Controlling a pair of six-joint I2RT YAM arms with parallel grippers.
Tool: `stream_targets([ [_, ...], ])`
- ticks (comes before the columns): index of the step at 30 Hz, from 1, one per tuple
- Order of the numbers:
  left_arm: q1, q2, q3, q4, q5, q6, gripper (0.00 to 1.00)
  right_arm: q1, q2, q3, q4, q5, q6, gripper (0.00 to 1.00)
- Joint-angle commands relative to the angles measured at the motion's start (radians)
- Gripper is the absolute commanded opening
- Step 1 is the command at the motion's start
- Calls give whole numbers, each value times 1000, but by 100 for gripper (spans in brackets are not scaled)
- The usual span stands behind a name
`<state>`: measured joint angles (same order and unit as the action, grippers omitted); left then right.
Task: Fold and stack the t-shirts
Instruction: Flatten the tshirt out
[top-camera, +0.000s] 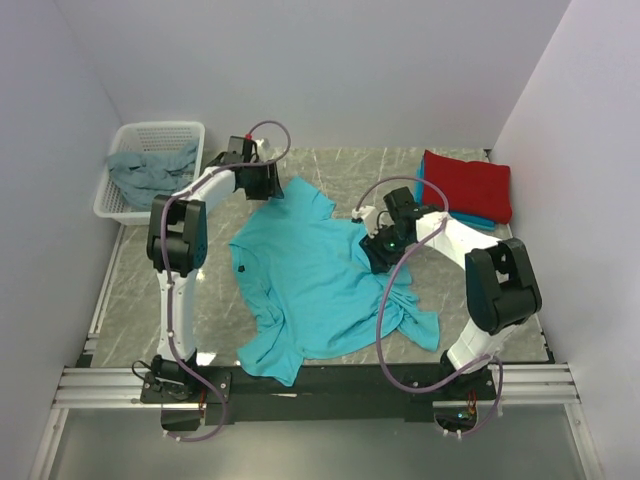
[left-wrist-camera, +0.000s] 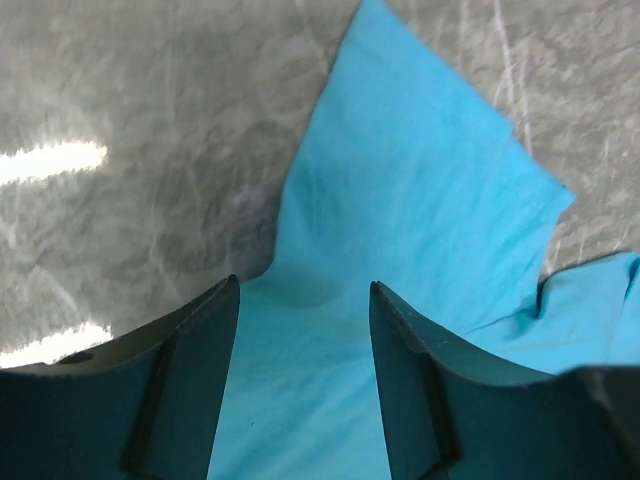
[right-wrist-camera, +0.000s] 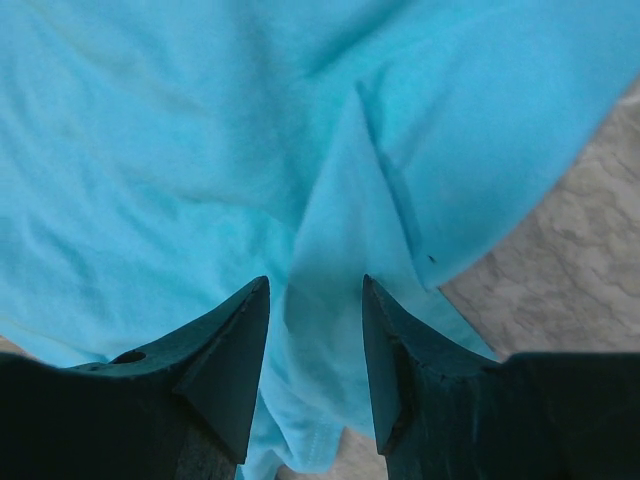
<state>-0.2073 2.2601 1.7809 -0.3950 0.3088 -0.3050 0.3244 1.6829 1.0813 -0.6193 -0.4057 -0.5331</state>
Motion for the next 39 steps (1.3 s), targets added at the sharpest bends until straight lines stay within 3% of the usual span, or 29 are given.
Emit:
stream_targets([
  [1,-26,50,83,-67,6,47,60,42,-16,19,-5,21,-10,50],
  [9,-47,102,133,-107,-66,70,52,77,20,11,41,143,35,48],
  [12,-49,102,115,-108,-70,81,42,84,38,16,50,180,41,31],
  [13,-49,99,111,-108,-70,86,37,84,41,23,50,185,42,11],
  [14,-49,95,106,-110,-66,87,27,84,37,29,49,198,47,0],
  [16,-47,89,101,-110,-60,95,18,82,9,31,65,223,47,0],
  [17,-46,79,97,-107,-65,96,8,78,-33,31,78,238,50,0],
  [19,-44,62,95,-105,-79,99,1,70,-77,70,101,318,41,0],
  [22,-35,7,68,-74,-94,89,0,32,-72,211,124,444,30,0],
  [26,-9,-100,-3,-10,-131,63,0,1,50,368,226,649,2,0],
  [27,-4,-114,-14,11,-134,47,0,-2,79,412,242,692,-5,21],
  [28,5,-128,-24,22,-135,41,0,-1,130,428,254,767,-11,35],
  [30,14,-163,-57,50,-117,27,1,-14,158,463,235,771,13,51],
  [31,16,-171,-63,54,-105,27,3,-19,149,460,219,746,45,65],
  [34,19,-192,-71,54,-100,30,19,-25,59,378,191,581,49,67],
  [35,19,-204,-71,51,-108,30,30,-24,31,352,144,429,33,67],
  [39,22,-289,-98,54,-243,24,39,-25,-70,235,-29,104,-142,66],
])
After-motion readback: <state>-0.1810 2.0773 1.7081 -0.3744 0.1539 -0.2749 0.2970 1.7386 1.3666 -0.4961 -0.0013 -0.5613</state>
